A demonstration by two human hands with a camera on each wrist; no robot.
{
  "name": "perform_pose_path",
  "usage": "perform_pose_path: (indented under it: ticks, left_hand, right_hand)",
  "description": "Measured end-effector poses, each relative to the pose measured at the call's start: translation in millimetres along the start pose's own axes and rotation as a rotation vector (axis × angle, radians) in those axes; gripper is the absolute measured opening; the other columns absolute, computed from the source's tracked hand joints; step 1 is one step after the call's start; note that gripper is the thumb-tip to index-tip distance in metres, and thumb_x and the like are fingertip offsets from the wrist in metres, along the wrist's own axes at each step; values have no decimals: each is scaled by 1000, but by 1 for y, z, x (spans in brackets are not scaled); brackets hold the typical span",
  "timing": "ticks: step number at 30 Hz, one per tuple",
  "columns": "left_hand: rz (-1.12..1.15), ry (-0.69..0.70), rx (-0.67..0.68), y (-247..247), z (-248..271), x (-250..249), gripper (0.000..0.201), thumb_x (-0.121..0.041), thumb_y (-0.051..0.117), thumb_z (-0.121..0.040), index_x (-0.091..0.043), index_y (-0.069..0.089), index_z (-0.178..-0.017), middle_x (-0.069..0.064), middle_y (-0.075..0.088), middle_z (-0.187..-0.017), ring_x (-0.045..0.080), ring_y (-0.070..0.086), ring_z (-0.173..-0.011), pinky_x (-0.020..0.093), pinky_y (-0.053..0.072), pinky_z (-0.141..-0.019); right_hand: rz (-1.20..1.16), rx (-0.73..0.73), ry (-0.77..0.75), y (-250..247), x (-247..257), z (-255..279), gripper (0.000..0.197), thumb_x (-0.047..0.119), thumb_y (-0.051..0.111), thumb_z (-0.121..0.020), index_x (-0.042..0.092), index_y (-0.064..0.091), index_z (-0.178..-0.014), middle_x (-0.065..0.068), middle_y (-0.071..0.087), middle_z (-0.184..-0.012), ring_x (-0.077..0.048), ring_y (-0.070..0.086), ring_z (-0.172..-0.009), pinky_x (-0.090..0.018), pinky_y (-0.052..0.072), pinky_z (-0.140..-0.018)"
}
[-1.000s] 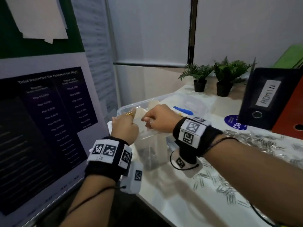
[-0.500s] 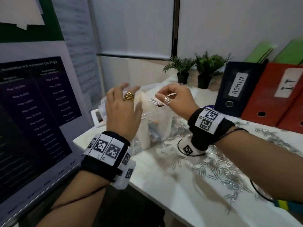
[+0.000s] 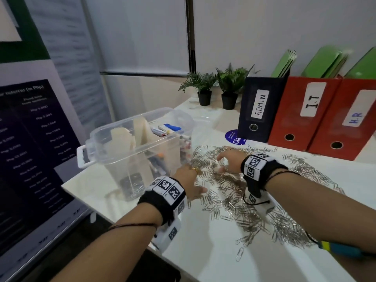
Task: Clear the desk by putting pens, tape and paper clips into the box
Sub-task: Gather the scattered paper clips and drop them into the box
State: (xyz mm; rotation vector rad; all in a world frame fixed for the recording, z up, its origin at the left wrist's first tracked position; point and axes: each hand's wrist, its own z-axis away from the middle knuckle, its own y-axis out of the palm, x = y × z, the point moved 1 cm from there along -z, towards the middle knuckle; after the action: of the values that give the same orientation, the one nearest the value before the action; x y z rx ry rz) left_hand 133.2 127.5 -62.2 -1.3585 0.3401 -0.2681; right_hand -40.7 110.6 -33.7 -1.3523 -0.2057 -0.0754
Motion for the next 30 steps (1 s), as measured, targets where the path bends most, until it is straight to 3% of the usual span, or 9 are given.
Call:
perform_pose_path:
  ticks: [4, 6, 9, 12, 14, 16, 20, 24, 30]
  left_hand:
    - [18, -94, -21, -8, -30, -15, 38, -25, 47, -96, -4, 49, -127, 16, 45, -135, 29, 50, -121, 36, 42, -104]
    - [-15, -137, 0, -10, -45, -19, 32, -14, 44, -97, -2, 49, -126, 18, 45, -134, 31, 50, -120, 36, 42, -103]
    - [-95, -136, 52, -8, -60, -26, 36, -3, 39, -95, -4, 47, -130, 17, 47, -134, 31, 50, -122, 40, 42, -104]
    - [-177, -96, 92, -9, -66, -32, 44, -13, 45, -95, -13, 40, -139, 13, 44, -137, 32, 47, -125, 45, 38, -103]
    - [-181, -103, 79, -8, -68, -35, 44, -21, 50, -94, -20, 43, -137, 11, 40, -138, 34, 43, -127, 49, 34, -105]
    - [-129, -133, 57, -6, -70, -36, 41, -21, 53, -93, -22, 49, -133, 10, 38, -139, 35, 40, -130, 50, 30, -108]
    - [-68, -145, 42, -4, -76, -39, 31, -15, 57, -90, -13, 57, -121, 10, 49, -132, 28, 46, -124, 42, 33, -107]
    - [-31, -163, 54, -4, -79, -35, 27, -8, 52, -91, -3, 59, -117, 12, 57, -124, 25, 50, -118, 31, 40, -101]
    - [-19, -157, -25, -10, -81, -40, 27, -6, 60, -85, -3, 64, -111, 13, 62, -119, 26, 57, -113, 30, 46, -97]
  right_hand:
    - [-77, -9, -42, 8, 7, -4, 47, 29, 65, -86, 16, 52, -129, -6, 49, -136, -24, 47, -125, -34, 40, -103]
    - [-95, 9, -86, 13, 10, -5, 42, 26, 71, -80, 17, 61, -120, -3, 57, -126, -22, 54, -114, -32, 46, -93]
    - [-9, 18, -126, 14, 8, -7, 33, 18, 71, -80, 14, 67, -112, -7, 62, -117, -23, 58, -107, -27, 44, -78]
    - [68, 8, -95, 13, 3, -13, 28, 14, 63, -87, 5, 65, -113, -13, 64, -115, -27, 60, -104, -29, 47, -82]
    - [84, 0, -76, 11, 3, -12, 25, 11, 57, -91, 1, 63, -112, -16, 64, -114, -27, 59, -94, -29, 44, -77]
    - [98, 2, -74, 11, 4, -12, 24, 6, 53, -92, -2, 61, -113, -18, 63, -115, -28, 59, -95, -32, 46, -81]
    - [99, -25, -71, 11, 2, -12, 23, 3, 52, -92, -5, 58, -113, -18, 60, -118, -29, 59, -110, -30, 47, -89]
    - [113, -59, -64, 9, 5, -9, 23, -2, 51, -92, -5, 58, -114, -18, 58, -119, -30, 59, -109, -31, 48, -89]
    - [144, -154, -131, 1, 4, -6, 28, -11, 41, -90, -6, 58, -113, -21, 61, -114, -34, 60, -106, -34, 49, -84]
